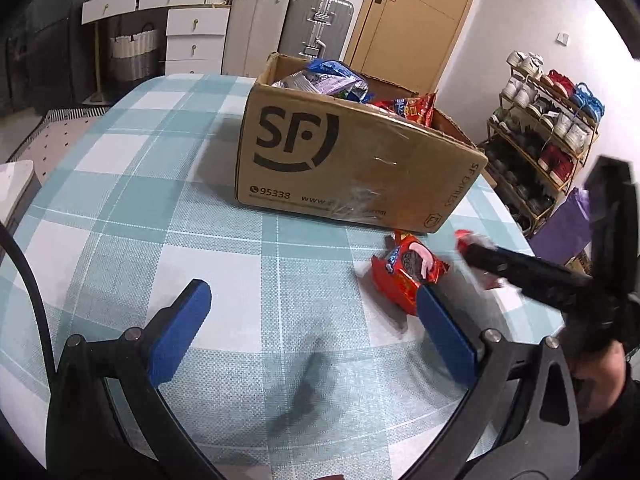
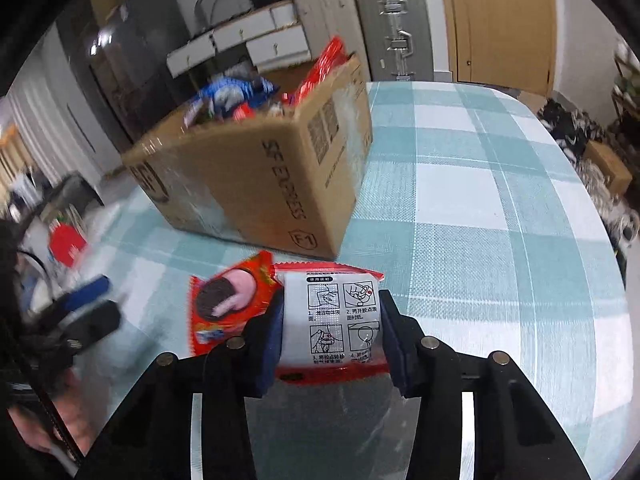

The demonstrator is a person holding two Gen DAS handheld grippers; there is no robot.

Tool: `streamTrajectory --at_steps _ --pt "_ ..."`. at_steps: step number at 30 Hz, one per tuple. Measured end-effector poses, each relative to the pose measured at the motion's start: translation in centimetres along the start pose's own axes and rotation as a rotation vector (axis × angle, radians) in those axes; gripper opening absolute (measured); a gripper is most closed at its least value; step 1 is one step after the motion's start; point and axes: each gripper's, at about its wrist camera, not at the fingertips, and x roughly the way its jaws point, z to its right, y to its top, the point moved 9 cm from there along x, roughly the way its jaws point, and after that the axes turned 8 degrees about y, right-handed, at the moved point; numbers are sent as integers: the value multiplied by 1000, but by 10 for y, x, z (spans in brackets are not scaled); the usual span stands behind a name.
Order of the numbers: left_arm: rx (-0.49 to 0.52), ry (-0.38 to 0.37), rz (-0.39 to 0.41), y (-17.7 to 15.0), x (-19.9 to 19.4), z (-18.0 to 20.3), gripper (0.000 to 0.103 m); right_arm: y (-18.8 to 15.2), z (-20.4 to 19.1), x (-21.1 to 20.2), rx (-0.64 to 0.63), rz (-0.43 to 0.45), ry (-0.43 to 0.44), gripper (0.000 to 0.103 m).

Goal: Organize snacks
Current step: 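Lower the right gripper onto the white-and-red pack and close, then hold the white pack with the right gripper while the left gripper grasps the red Oreo pack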

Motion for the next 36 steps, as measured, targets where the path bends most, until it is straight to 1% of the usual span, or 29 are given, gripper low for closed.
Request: streamTrajectory --at_steps 2,4,6,9,12,13,15,17,21,24,26,28,30,31,34,36 --pt "-1 -13 -12 -4 -2 3 102 -3 -4 -15 67 43 61 44" --pt "-1 -38 -40 -9 1 8 102 -9 -10 -31 144 105 112 44" --pt "1 -58 -56 -14 3 15 102 -16 -23 -41 167 135 151 44" --pt "34 -41 -63 -19 10 25 102 -24 -43 -60 129 182 151 44" --pt "57 -62 -103 -24 21 41 102 -27 -55 -81 83 240 144 44" --pt "81 -77 -117 -25 24 48 102 -30 -55 -85 70 251 132 44" --pt "130 -79 -93 -20 25 61 102 -33 -52 -88 62 250 119 45" --pt "183 -72 -71 -16 26 73 102 -33 -46 -90 94 256 146 45" --pt "282 -42 -64 -13 39 93 102 -33 -30 -91 162 254 175 45" --pt "290 5 -67 -6 54 96 102 -31 -28 -98 163 274 185 45" --pt "275 -7 -58 2 61 101 102 -30 -31 -102 144 286 184 45" --pt "288 8 -60 8 68 106 101 -29 -33 -102 133 284 187 45" --pt "319 -7 -58 10 75 111 96 -30 -34 -100 134 273 193 45" --pt "328 -11 -63 9 78 113 92 -30 -34 -99 136 269 196 45" --pt "362 -49 -112 1 89 122 85 -30 -32 -97 148 262 203 45" --pt "402 -32 -110 -1 92 127 82 -30 -31 -96 154 258 207 45"
